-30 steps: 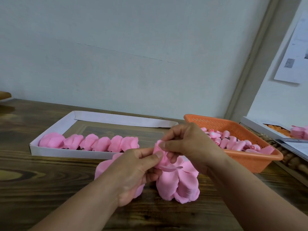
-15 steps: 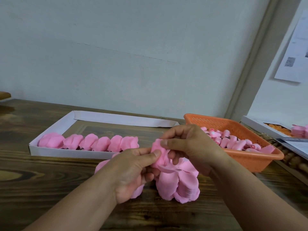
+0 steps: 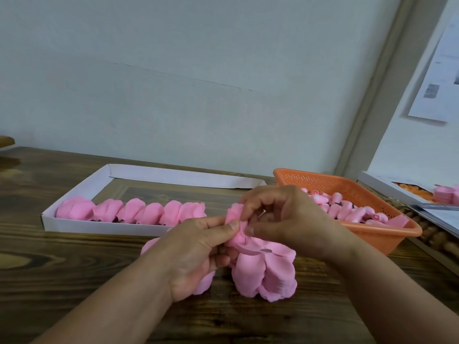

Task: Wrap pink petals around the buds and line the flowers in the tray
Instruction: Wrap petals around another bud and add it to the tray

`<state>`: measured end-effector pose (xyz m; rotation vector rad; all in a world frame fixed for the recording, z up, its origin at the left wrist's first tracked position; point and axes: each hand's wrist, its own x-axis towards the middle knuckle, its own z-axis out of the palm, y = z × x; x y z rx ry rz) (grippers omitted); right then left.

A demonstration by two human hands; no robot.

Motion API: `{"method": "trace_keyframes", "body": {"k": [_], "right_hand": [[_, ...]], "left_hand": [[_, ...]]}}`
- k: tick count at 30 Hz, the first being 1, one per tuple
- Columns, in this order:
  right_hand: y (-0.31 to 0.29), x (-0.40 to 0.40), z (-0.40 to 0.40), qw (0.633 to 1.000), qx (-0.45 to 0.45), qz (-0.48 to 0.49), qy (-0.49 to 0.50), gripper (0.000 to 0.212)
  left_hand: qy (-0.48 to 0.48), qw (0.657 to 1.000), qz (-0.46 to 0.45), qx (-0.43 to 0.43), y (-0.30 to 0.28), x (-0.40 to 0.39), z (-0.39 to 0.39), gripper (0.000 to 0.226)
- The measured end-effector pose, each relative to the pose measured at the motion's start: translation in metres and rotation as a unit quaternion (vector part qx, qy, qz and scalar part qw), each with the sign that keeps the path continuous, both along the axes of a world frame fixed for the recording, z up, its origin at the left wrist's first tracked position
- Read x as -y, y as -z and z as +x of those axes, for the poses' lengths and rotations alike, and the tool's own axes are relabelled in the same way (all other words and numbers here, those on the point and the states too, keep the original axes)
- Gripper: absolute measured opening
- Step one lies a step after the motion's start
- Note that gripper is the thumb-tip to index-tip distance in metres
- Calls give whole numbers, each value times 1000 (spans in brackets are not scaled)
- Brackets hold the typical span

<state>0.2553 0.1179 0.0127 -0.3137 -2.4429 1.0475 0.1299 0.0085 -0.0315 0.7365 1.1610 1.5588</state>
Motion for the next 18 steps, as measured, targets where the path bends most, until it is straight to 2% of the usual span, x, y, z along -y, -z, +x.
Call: {"method": "trace_keyframes", "body": {"k": [4,8,15,18], "right_hand": [[2,3,-2,995,9,93,34,16],[1,8,-4,988,-5,144,48,11],[0,8,-3,991,-16,115,68,20],[-1,6,-3,990,-19,124,61,17]], "left_hand": [[0,1000,-2,-6,1,0,-1,27],[7,1000,13,-19,1,1,-4,28],[31,998,23,-42,0,2,-6,20],[35,998,17,-57,-2,2,-6,20]]}}
